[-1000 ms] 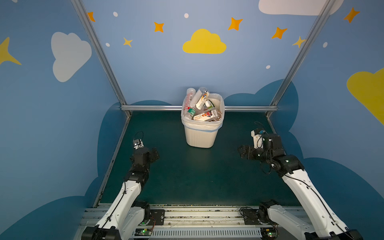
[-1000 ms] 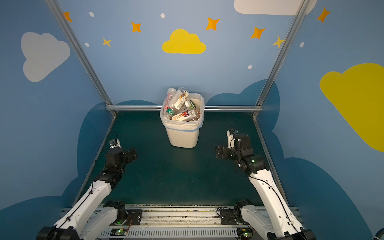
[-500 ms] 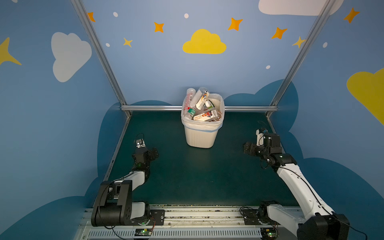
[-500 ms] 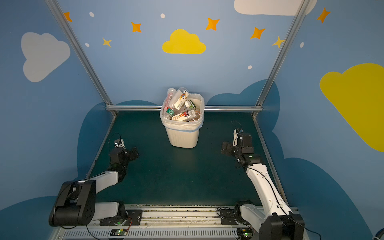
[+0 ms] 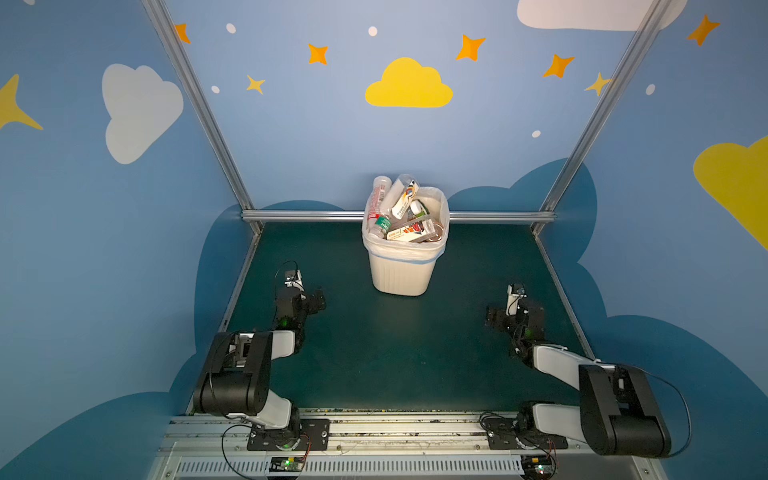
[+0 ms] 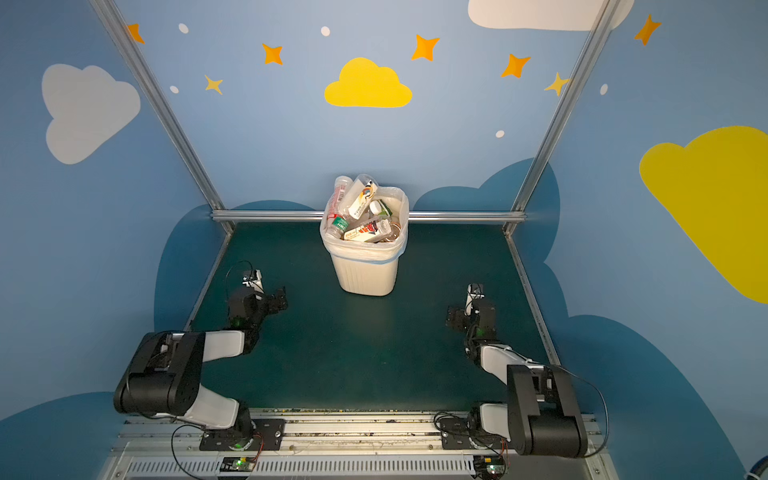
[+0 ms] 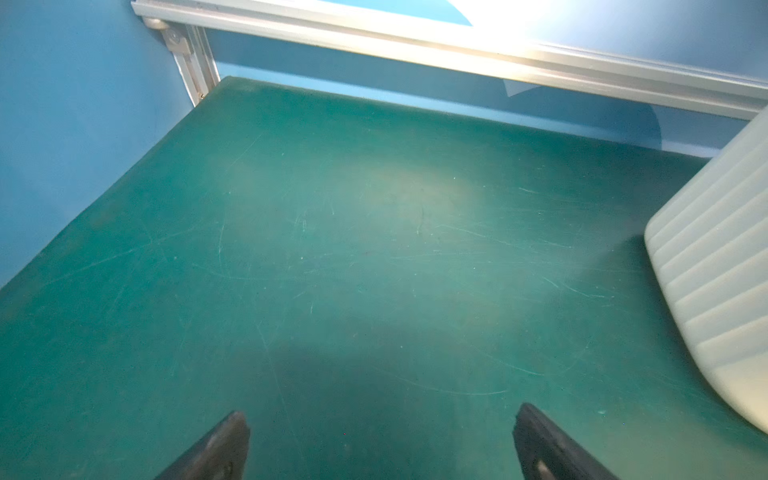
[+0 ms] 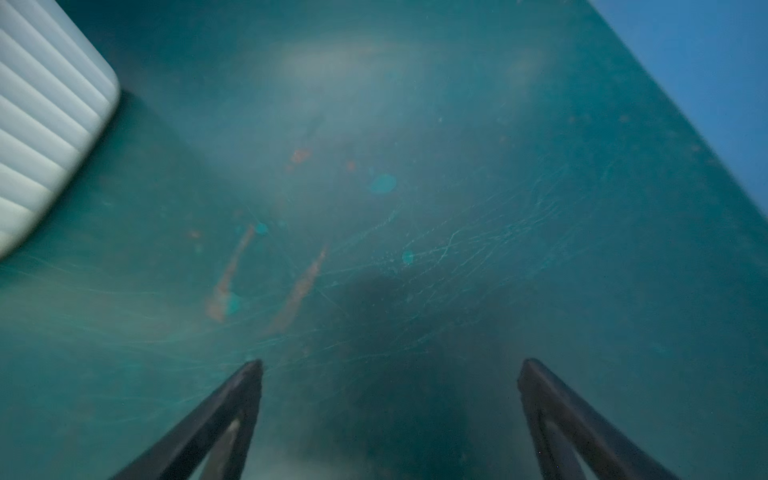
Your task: Throw the plastic bottles in the bin
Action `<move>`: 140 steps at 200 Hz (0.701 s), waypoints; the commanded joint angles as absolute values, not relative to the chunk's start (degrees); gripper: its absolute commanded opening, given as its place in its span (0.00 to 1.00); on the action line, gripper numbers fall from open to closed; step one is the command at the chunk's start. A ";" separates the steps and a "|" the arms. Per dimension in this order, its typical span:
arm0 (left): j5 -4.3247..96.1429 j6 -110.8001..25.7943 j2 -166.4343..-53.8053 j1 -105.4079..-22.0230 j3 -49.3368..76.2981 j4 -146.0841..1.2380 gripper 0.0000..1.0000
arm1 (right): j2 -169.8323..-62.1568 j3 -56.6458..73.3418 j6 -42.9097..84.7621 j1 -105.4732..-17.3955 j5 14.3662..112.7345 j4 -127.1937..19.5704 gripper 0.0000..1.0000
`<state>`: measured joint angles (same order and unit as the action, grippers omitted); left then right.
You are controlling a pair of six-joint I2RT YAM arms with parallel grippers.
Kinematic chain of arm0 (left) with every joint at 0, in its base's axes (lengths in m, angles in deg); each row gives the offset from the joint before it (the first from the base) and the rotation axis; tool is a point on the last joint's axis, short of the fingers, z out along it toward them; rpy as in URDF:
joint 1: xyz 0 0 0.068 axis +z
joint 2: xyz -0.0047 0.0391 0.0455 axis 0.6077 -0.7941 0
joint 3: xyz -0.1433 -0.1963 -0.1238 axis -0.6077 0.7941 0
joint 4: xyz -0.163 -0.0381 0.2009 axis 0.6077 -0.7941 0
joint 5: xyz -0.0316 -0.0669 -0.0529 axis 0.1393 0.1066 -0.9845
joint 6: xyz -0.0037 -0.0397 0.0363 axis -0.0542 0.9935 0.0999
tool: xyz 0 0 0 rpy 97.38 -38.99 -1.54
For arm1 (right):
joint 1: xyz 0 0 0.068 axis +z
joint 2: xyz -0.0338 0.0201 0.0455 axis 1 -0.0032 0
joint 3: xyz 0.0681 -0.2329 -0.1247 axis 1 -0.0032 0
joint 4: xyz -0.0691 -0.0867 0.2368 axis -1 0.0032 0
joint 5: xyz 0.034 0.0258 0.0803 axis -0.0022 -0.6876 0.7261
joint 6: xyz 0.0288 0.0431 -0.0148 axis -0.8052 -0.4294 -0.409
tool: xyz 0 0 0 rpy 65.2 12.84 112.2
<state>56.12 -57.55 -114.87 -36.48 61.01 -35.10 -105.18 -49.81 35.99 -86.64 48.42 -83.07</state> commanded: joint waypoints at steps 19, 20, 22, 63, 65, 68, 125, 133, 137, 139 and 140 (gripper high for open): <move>55.37 -58.58 -114.38 -36.53 60.55 -36.83 1.00 | -113.42 -47.38 38.92 -86.87 50.64 -101.80 0.97; 55.37 -58.58 -114.38 -36.54 60.58 -36.83 1.00 | -113.65 -47.29 38.86 -86.94 50.66 -101.86 0.97; 55.37 -58.58 -114.37 -36.48 60.60 -36.83 1.00 | -114.42 -47.05 38.44 -86.99 50.22 -102.30 0.97; 54.09 -58.19 -114.66 -35.58 59.81 -38.06 1.00 | -115.12 -44.78 37.96 -87.14 49.70 -98.71 0.97; 54.13 -58.22 -114.60 -35.58 59.77 -38.06 1.00 | -115.01 -44.70 38.00 -87.11 49.71 -98.50 0.97; 54.14 -58.35 -114.52 -35.65 59.82 -37.98 1.00 | -114.91 -44.54 38.21 -87.05 49.72 -97.94 0.97; 54.16 -57.59 -114.94 -35.14 59.55 -38.28 1.00 | -114.94 -44.43 37.68 -87.84 50.89 -97.70 0.97; 53.10 -58.02 -114.56 -35.21 60.02 -37.92 1.00 | -114.82 -44.56 37.78 -87.70 50.81 -97.82 0.97; 51.85 -58.88 -114.61 -35.25 60.14 -37.58 1.00 | -114.77 -44.60 37.82 -87.70 50.79 -97.87 0.97; 51.57 -59.05 -114.61 -35.37 60.16 -37.48 1.00 | -114.77 -44.64 37.81 -87.66 50.89 -97.83 0.97; 51.62 -59.08 -114.62 -35.43 60.16 -37.46 1.00 | -114.77 -44.64 37.82 -87.68 50.87 -97.85 0.97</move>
<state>54.66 -57.87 -114.89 -35.40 60.31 -37.55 -115.48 -45.48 37.59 -87.62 50.12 -97.28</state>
